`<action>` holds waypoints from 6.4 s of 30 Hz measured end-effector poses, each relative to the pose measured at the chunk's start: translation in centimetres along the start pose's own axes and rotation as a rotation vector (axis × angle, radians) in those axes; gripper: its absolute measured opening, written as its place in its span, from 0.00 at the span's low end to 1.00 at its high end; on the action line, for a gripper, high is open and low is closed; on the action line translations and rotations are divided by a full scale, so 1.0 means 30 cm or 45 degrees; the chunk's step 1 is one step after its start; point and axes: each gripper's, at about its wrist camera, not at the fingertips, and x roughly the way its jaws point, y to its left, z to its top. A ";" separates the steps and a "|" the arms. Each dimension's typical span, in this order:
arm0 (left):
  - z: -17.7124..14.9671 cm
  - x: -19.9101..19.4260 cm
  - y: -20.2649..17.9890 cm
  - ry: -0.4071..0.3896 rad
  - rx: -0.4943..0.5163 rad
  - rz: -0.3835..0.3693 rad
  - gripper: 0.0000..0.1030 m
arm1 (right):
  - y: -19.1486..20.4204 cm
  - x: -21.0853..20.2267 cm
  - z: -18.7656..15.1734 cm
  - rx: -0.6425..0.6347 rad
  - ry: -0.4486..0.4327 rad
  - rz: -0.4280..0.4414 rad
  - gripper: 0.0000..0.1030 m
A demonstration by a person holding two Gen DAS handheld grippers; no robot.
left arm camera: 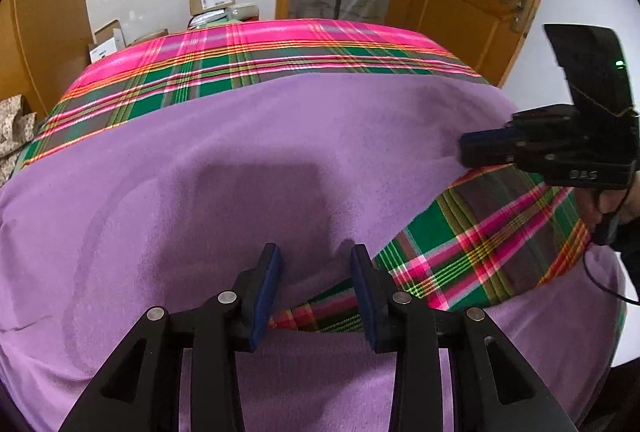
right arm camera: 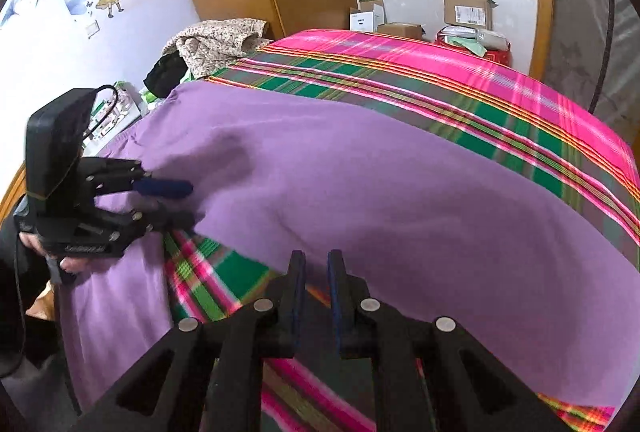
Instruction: Fold clothes
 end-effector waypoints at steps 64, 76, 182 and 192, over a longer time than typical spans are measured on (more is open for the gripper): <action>-0.486 -0.469 0.328 -0.161 -0.566 0.319 0.36 | 0.316 -0.231 -0.400 0.355 -0.081 -0.187 0.11; -0.554 -0.481 0.391 -0.143 -0.638 0.377 0.36 | 0.318 -0.214 -0.431 0.385 -0.098 -0.247 0.10; -0.288 -0.479 0.282 -0.225 -0.421 0.630 0.37 | 0.440 -0.288 -0.110 0.029 -0.221 -0.274 0.34; -0.234 -0.465 0.335 -0.193 -0.406 0.611 0.38 | 0.418 -0.197 0.001 -0.072 -0.109 -0.274 0.36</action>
